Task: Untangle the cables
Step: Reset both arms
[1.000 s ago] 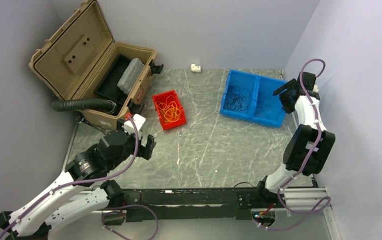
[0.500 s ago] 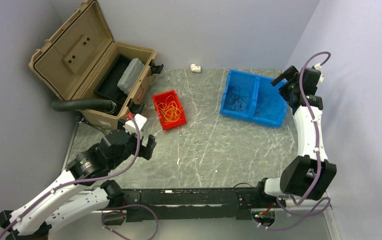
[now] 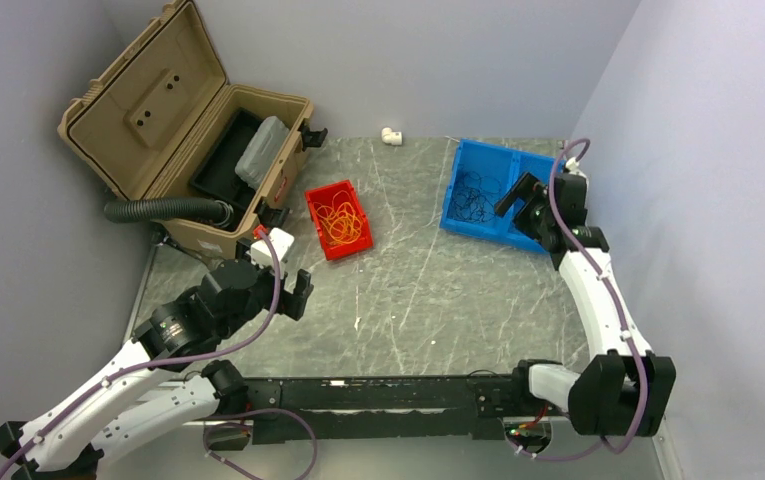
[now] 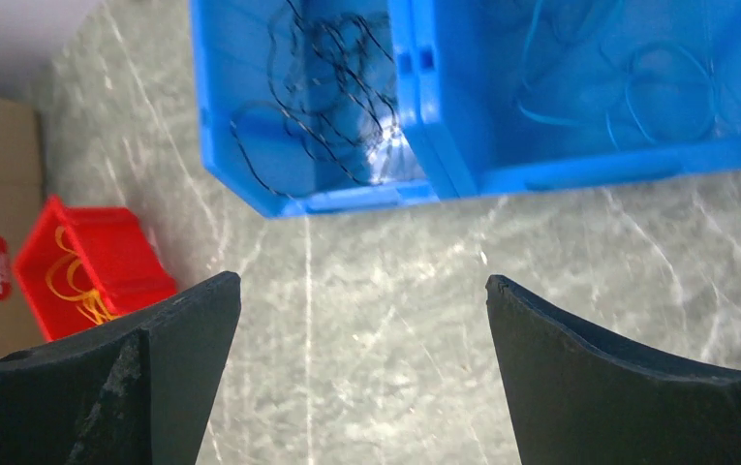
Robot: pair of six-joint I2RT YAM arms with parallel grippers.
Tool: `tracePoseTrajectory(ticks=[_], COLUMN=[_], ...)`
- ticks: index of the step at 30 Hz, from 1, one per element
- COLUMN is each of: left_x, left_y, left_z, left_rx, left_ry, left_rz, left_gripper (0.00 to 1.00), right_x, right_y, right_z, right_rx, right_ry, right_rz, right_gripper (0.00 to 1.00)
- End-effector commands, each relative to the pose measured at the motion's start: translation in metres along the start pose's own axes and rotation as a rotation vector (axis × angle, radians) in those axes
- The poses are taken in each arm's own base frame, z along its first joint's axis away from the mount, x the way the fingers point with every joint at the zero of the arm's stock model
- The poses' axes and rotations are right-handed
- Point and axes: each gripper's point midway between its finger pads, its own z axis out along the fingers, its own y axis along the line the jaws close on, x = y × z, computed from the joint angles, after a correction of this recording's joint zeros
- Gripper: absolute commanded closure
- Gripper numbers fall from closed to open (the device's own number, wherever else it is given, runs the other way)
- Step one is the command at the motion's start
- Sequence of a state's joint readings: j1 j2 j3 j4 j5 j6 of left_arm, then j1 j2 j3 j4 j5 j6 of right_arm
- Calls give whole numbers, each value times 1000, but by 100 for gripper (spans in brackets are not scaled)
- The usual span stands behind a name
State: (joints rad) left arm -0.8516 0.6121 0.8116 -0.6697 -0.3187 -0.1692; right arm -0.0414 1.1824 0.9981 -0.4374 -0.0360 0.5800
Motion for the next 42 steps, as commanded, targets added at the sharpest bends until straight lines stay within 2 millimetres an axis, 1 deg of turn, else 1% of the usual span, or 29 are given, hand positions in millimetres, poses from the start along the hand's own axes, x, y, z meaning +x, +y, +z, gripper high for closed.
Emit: tracePoseTrajectory(ticks=[1,3,4,9,12,14,15,16,17,19,21,23,25,27,29,34,40,42], left_x=[-9,-8,-9,-6,-5,-2,2,2,8,17,24,26,29,35,41,56,68,67], left_y=[-2,-3,-4,-5,-8,-9,-8,-7,-4,3,10,11,10,17,21,31,29,28], left_z=[0,1,1,3,9,15,19,21,27,34,39,44,48,51,53,55,60,59], left_rx=[13,19,20,1,-6,-16,-29,-41,-59,-110,-151,-149,-140,-178,-198,-246,-232,-225], left_ry=[-38,-37,-38,-15,-27,-38,-38,-50,-54,-68,-87,-117,-145,-166,-172,-159,-164,-164], left_rz=[-2,-2,-6,-84,-172,-221,-242,-257,-264,-274,-275,-270,-268,-287,-265,-229,-229,-235], left_gripper=[1,1,1,1,1,1,1,1,1,1,1,1,1,1,1,1,1,1], right_x=[9,20,26,66,86,92,91,90,93,86,80,75,79,86,93,91,91,92], right_y=[-4,-8,-5,22,26,24,24,22,15,6,1,-2,-6,-11,-18,-20,-21,-21], right_z=[-11,-15,-18,-35,-36,-36,-38,-39,-37,-39,-44,-47,-44,-38,-34,-35,-35,-36], right_rx=[-38,-53,-92,-379,-423,-436,-453,-464,-452,-432,-432,-427,-415,-402,-385,-379,-372,-377], right_ry=[-26,-17,-15,-32,-22,-41,-77,-118,-153,-250,-337,-390,-388,-365,-351,-373,-376,-376], right_rz=[-96,-112,-115,-130,-160,-178,-191,-205,-216,-235,-268,-291,-318,-348,-353,-354,-349,-351], right_gripper=[0,0,0,0,0,0,0,0,0,0,0,0,0,0,0,0,0,0])
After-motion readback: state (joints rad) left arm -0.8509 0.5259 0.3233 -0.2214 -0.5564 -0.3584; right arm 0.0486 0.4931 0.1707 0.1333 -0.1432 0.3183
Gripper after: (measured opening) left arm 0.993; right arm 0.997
